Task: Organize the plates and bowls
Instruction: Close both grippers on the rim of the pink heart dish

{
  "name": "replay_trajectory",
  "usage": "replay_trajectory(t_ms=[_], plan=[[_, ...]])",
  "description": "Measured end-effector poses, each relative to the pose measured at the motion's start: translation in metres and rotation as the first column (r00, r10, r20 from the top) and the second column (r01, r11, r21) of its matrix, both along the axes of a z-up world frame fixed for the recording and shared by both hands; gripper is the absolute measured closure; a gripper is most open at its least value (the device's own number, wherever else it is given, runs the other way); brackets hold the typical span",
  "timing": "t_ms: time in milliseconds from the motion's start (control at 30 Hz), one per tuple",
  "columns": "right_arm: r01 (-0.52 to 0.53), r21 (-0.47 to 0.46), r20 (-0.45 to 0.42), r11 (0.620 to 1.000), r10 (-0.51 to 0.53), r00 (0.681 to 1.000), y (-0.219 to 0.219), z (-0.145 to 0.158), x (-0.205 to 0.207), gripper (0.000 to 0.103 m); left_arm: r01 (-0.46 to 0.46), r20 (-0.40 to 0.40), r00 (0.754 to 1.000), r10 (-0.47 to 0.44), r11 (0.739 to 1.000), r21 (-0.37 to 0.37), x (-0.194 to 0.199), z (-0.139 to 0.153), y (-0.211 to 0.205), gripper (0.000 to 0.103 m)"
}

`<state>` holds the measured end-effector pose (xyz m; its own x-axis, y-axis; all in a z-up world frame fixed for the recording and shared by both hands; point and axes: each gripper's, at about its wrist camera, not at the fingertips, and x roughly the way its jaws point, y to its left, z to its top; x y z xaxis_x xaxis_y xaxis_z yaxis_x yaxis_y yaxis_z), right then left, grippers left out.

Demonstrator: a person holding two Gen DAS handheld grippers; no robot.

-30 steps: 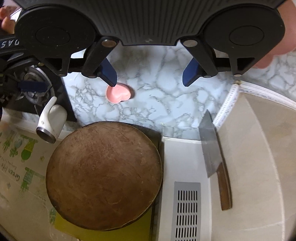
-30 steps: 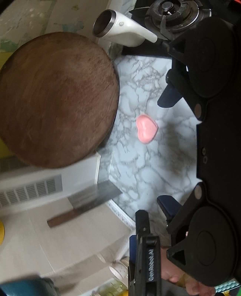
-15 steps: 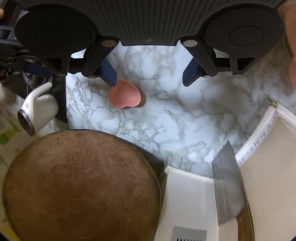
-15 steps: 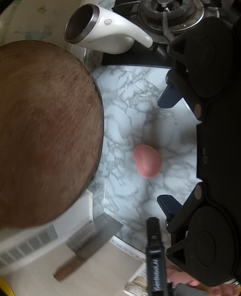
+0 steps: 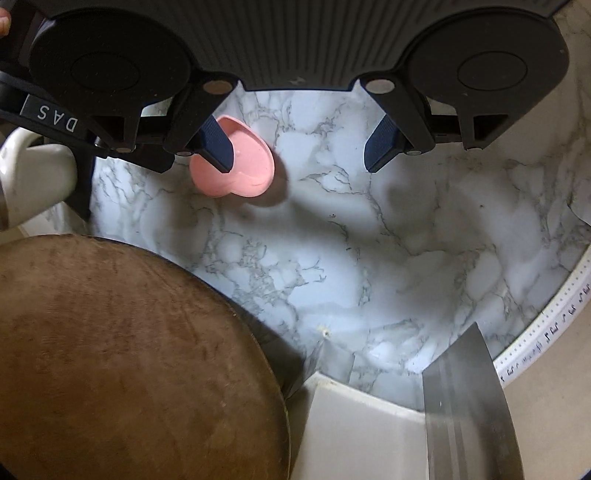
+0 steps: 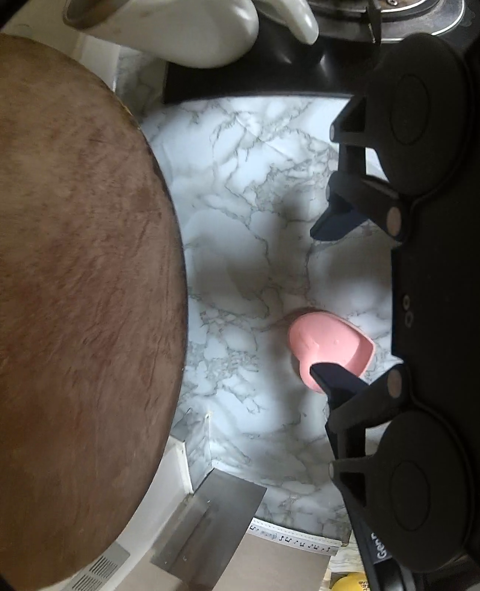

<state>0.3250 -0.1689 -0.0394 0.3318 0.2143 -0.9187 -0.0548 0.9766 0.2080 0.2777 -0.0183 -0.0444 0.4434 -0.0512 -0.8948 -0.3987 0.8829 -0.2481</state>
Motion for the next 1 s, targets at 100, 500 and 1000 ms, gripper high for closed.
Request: replay_trajectory(t_ms=[100, 500, 1000], plan=[[0.016, 0.011, -0.015, 1.0, -0.016, 1.0, -0.002, -0.007, 0.007, 0.036, 0.003, -0.016, 1.0, -0.003, 1.0, 0.015, 0.006, -0.009, -0.003, 0.026], [0.013, 0.03, -0.063, 0.999, -0.011, 0.998, 0.003, -0.03, 0.019, 0.071, 0.011, -0.061, 0.998, -0.01, 1.0, 0.017, 0.021, -0.036, -0.015, 0.045], [-0.022, 0.025, -0.057, 0.999, 0.023, 0.998, 0.013, -0.028, 0.015, 0.099, 0.065, -0.044, 0.997, -0.065, 0.998, 0.0, 0.023, -0.041, -0.024, 0.091]])
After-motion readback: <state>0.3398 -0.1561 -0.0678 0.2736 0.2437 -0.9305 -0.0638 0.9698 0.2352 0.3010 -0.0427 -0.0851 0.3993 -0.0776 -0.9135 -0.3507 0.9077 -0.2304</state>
